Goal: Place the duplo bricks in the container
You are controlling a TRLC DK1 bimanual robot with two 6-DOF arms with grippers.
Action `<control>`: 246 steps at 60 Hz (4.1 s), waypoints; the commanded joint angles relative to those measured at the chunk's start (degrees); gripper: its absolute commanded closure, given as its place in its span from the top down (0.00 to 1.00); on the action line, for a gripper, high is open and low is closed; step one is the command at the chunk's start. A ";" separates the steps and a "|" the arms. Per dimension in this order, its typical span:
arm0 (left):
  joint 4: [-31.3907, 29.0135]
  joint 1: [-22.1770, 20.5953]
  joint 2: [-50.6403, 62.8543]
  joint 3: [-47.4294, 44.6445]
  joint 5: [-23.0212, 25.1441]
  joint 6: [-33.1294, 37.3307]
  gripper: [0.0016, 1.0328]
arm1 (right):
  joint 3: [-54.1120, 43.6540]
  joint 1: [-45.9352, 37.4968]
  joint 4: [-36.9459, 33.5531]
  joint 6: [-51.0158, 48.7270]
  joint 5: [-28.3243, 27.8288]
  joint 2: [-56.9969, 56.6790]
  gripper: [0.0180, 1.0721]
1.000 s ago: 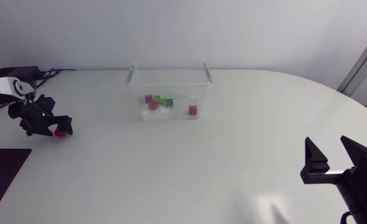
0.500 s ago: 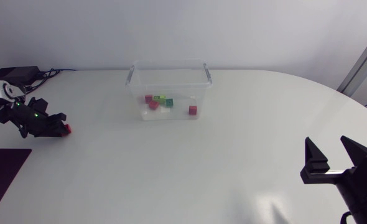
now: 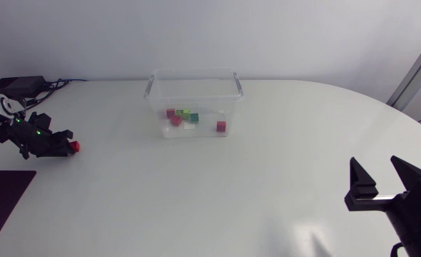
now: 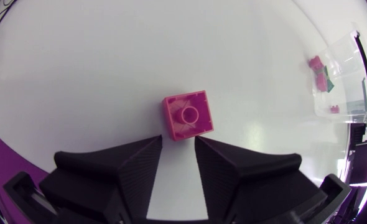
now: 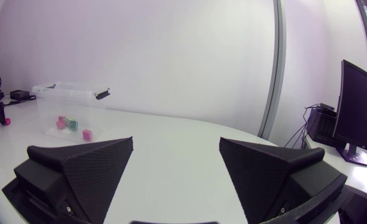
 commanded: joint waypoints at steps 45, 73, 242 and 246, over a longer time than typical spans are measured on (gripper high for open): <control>-3.35 -6.28 -5.74 1.67 -11.94 -9.63 0.92 | -1.15 -0.32 0.42 -0.68 -0.45 -0.38 0.95; -3.26 -8.12 2.61 8.53 -17.56 -13.06 0.80 | -1.15 -0.32 0.42 -0.68 -0.45 -0.47 0.95; 10.62 -33.17 -48.01 -13.44 -14.05 -4.45 0.96 | -1.15 -0.32 0.42 -0.68 -0.45 -0.47 0.95; 13.26 -31.94 -54.08 -19.07 -13.96 -3.92 0.96 | -1.15 -0.32 0.42 -0.68 -0.45 -0.47 0.95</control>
